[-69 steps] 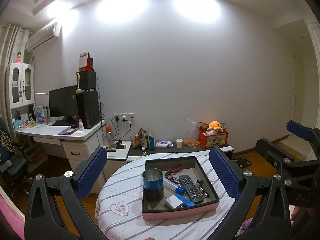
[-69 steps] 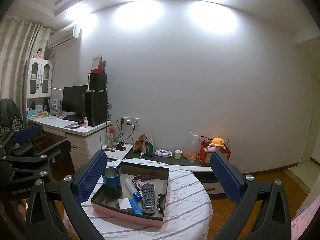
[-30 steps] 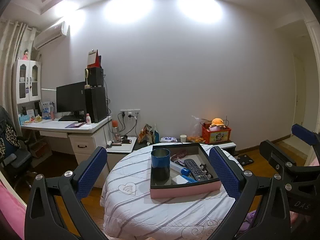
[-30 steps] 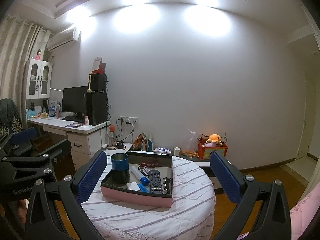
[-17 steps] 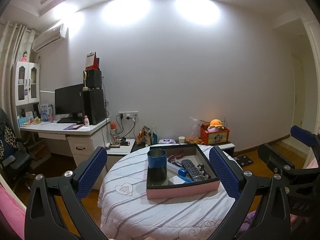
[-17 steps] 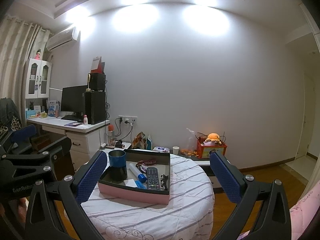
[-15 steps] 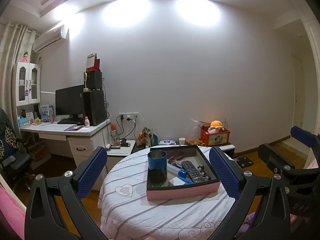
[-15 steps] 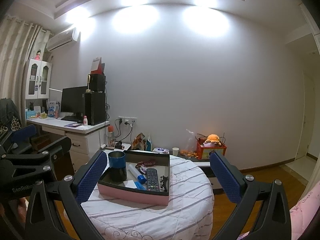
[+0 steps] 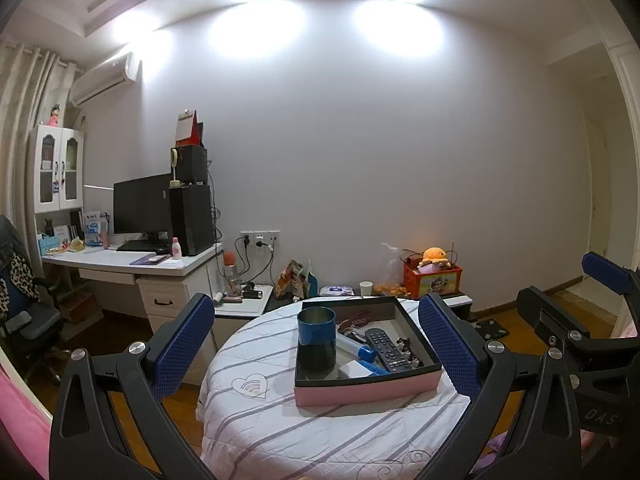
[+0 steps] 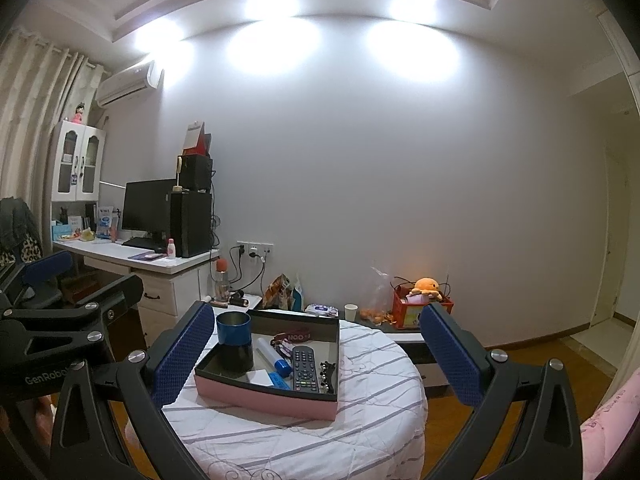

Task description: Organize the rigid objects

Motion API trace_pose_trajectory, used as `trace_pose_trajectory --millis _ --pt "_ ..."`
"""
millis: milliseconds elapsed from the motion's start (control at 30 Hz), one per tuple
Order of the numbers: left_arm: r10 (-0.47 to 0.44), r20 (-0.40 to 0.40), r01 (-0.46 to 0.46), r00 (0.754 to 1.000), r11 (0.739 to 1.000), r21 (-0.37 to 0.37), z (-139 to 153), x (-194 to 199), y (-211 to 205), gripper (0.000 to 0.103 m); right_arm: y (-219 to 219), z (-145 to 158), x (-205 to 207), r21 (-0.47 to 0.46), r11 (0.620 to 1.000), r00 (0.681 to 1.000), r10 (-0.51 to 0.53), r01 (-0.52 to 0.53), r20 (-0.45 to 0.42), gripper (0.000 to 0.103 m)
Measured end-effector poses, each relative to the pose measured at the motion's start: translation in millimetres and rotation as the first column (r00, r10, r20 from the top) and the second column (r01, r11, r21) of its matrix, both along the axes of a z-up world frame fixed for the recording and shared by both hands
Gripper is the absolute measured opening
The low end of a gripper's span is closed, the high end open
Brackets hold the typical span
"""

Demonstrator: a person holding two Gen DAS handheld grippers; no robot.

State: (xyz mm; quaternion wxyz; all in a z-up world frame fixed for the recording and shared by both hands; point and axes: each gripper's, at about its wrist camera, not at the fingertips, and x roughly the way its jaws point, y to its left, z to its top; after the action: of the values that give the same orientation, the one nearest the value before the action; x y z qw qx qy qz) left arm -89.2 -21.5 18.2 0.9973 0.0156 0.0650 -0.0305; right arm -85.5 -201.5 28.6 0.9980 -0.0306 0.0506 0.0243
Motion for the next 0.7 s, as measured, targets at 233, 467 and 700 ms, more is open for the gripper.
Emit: trace_pose_trajectory --millis 233,467,700 --pt "0.009 -0.009 -0.009 1.0 1.0 0.009 -2.8 3.5 -2.1 0.103 0.7 -3.4 3.4 -0.003 1.0 1.0 0.004 -0.004 -0.009 0.103" --pt "0.017 -0.007 -0.017 1.0 1.0 0.015 -3.7 2.9 -1.7 0.103 1.1 -3.3 5.4 0.001 1.0 1.0 0.01 -0.01 -0.016 0.103" --pt "0.017 -0.011 -0.017 1.0 1.0 0.015 -4.5 3.4 -1.5 0.103 1.6 -4.5 6.0 0.0 1.0 1.0 0.011 -0.011 -0.02 0.103"
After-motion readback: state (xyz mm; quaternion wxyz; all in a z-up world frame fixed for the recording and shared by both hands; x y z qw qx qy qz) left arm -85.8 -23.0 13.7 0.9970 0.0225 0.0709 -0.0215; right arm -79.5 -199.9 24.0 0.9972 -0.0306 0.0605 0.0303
